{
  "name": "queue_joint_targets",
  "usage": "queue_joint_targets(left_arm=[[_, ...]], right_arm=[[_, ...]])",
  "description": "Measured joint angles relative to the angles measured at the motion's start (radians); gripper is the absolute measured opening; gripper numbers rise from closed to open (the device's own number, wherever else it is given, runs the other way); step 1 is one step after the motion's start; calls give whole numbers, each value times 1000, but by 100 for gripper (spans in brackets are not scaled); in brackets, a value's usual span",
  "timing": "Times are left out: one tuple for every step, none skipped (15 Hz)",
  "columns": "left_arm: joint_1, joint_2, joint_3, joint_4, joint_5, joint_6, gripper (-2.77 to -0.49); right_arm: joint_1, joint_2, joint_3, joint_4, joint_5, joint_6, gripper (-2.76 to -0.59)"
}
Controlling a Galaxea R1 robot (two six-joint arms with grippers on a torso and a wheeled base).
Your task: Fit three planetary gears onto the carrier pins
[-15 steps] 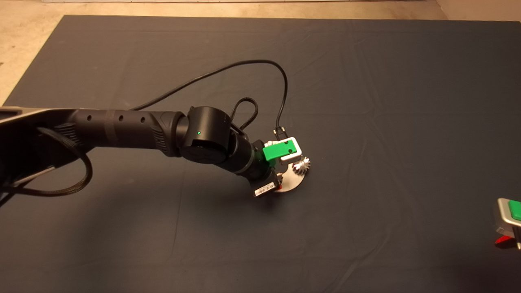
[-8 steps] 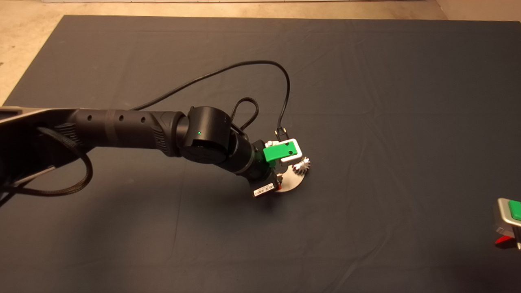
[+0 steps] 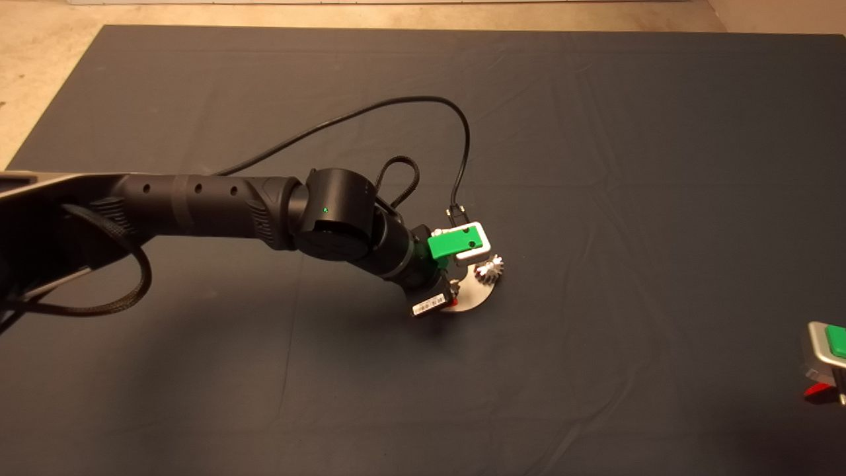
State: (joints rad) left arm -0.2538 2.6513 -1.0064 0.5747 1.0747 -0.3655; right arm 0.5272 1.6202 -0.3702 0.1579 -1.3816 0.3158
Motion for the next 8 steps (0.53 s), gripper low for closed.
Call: queue_joint_targets(left_arm=[[-7, 0, -5, -7, 8, 7, -245], [-11, -1, -7, -19, 14, 14, -245], [-13, 0, -7, -23, 17, 17, -245], [-13, 0, -7, -25, 18, 17, -245], [-13, 0, -7, -26, 21, 17, -245], [-14, 0, -7, -28, 22, 17, -245], [-16, 0, -7, -33, 26, 17, -245], [-18, 0, -7, -38, 29, 17, -245]], right_arm=[[0, 0, 0, 0, 0, 0, -102], [0, 0, 0, 0, 0, 0, -102], [0, 0, 0, 0, 0, 0, -102], [0, 0, 0, 0, 0, 0, -102], [0, 0, 0, 0, 0, 0, -102], [0, 0, 0, 0, 0, 0, -102], [0, 0, 0, 0, 0, 0, -102], [0, 0, 0, 0, 0, 0, -102]])
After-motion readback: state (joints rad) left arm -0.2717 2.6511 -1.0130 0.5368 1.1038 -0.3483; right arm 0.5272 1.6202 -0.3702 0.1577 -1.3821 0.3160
